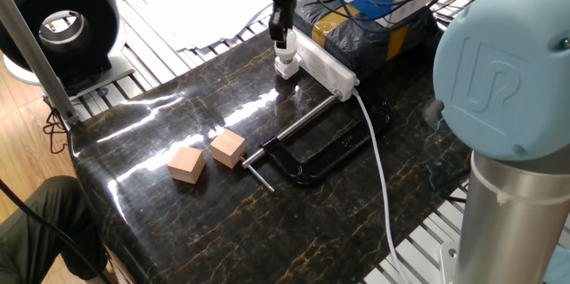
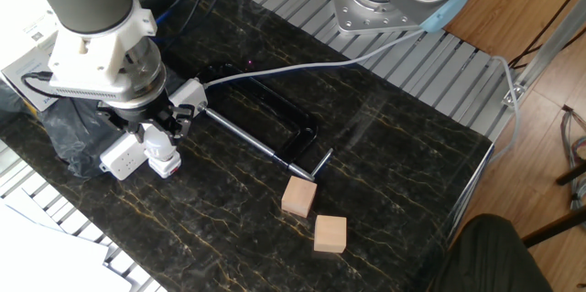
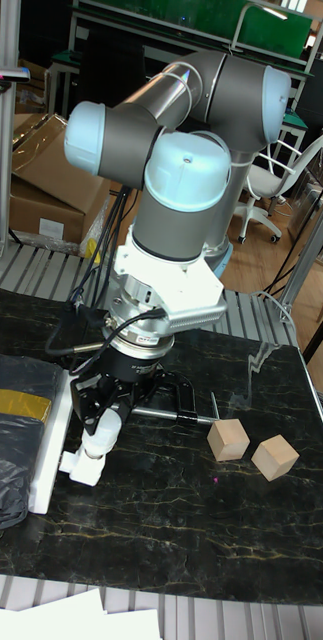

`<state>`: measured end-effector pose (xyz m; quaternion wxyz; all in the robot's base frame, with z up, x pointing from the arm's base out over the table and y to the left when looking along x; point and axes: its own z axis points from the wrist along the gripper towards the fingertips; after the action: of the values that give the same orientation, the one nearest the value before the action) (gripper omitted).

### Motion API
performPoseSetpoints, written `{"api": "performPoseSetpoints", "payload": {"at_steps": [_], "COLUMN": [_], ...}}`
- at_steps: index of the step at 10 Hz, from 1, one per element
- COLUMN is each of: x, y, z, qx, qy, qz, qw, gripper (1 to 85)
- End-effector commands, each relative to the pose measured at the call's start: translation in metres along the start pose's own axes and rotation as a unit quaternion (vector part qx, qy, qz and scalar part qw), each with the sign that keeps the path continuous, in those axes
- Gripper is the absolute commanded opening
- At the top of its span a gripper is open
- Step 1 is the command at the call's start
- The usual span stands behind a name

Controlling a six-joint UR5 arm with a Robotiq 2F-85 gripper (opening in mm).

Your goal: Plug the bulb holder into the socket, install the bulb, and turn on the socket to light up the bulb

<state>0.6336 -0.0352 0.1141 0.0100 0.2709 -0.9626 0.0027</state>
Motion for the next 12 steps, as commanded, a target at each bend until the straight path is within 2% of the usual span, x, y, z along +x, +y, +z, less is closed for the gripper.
{"api": "performPoseSetpoints", "payload": {"at_steps": [1, 4, 10, 12], "x": [-0.0025, -0.0008, -0.003, -0.0025], "y": [0.002, 0.0036, 0.009, 0.0081], "z": [-0.001, -0.0014, -0.0012, -0.0003], "qx": [-0.005, -0.006, -0.018, -0.019], "qy": [-0.005, 0.002, -0.005, -0.007], "qz": [0.031, 0.045, -0.006, -0.012], "qw": [0.9995, 0.999, 0.9998, 0.9997], "gripper": [1.0, 4.3, 42.3, 46.7]}}
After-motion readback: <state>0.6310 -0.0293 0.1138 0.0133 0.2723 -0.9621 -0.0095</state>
